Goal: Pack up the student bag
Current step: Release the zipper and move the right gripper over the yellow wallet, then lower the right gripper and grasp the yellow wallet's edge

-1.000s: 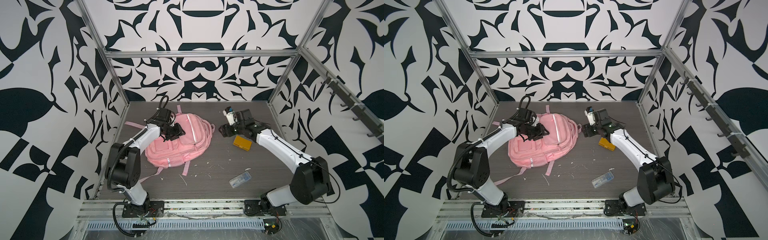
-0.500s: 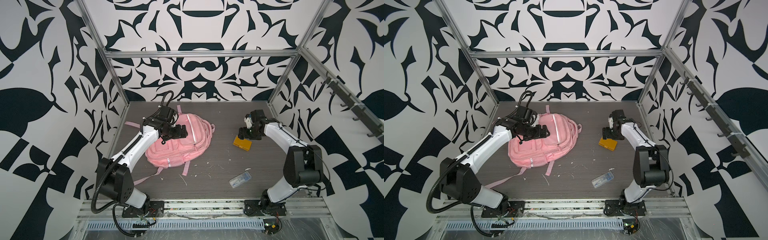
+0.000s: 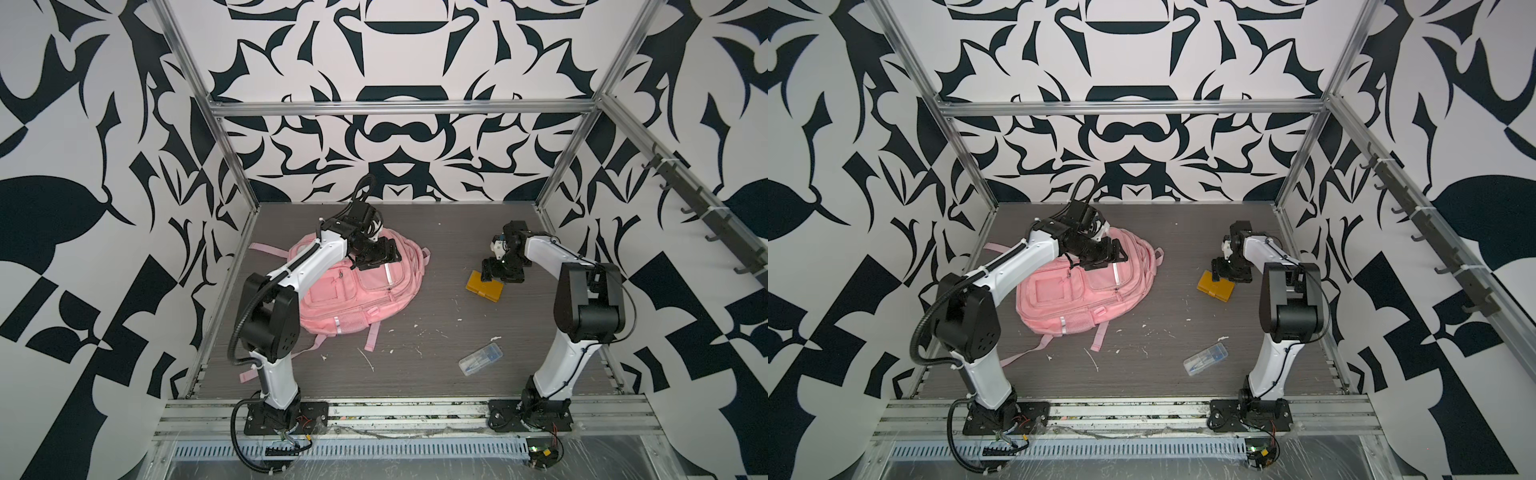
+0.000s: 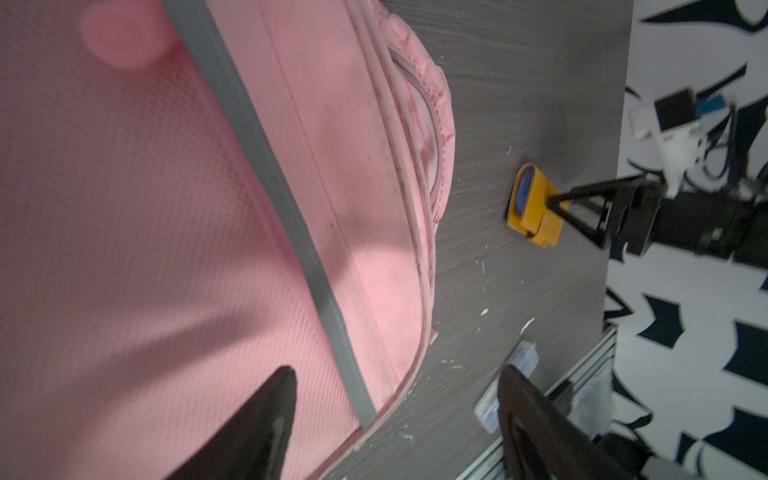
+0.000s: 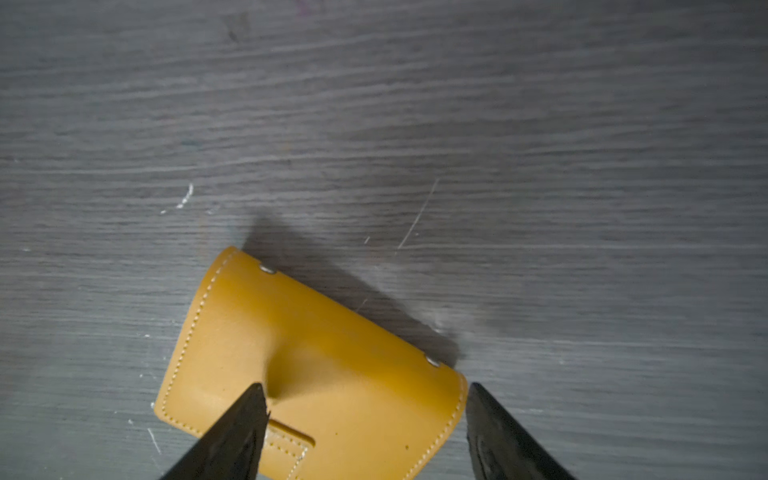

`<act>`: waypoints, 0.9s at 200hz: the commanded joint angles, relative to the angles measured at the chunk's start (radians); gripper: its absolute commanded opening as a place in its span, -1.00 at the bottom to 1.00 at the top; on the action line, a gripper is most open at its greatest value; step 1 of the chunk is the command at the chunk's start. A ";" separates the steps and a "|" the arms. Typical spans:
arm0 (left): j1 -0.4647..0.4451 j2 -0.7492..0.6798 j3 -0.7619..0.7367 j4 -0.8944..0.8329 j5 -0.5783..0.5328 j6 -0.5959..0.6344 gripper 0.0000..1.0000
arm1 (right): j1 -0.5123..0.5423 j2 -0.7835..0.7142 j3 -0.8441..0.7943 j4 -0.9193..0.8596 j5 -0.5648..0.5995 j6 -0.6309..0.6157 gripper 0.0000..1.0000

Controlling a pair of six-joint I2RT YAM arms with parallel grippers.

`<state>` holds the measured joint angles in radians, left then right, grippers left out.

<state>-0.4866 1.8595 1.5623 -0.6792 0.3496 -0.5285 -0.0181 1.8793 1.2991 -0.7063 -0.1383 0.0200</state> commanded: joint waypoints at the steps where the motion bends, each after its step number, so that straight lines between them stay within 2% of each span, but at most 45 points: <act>1: -0.004 0.050 0.029 0.014 0.037 -0.047 0.30 | 0.000 -0.012 -0.006 -0.008 -0.052 0.016 0.47; 22: -0.007 0.067 0.024 0.027 0.045 -0.063 -0.02 | 0.000 -0.043 -0.072 0.022 -0.071 0.069 0.43; 48: -0.014 0.054 0.000 0.045 0.056 -0.062 -0.54 | 0.012 -0.104 -0.160 0.052 -0.104 0.128 0.40; 89: -0.015 -0.007 -0.092 0.082 0.074 -0.058 -1.00 | 0.074 -0.245 -0.304 0.091 -0.121 0.229 0.40; 145: -0.013 -0.152 -0.241 0.065 0.093 0.032 -1.00 | 0.214 -0.410 -0.398 0.075 -0.094 0.365 0.41; 165: -0.014 -0.199 -0.288 0.023 0.098 0.105 -1.00 | 0.236 -0.456 -0.396 0.054 -0.071 0.392 0.57; 180: -0.014 -0.229 -0.320 -0.019 0.106 0.172 -1.00 | 0.237 -0.473 -0.373 0.029 -0.046 0.393 0.61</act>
<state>-0.4961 1.6981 1.2865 -0.6006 0.4175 -0.4808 0.2176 1.4509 0.8989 -0.6353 -0.2314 0.3656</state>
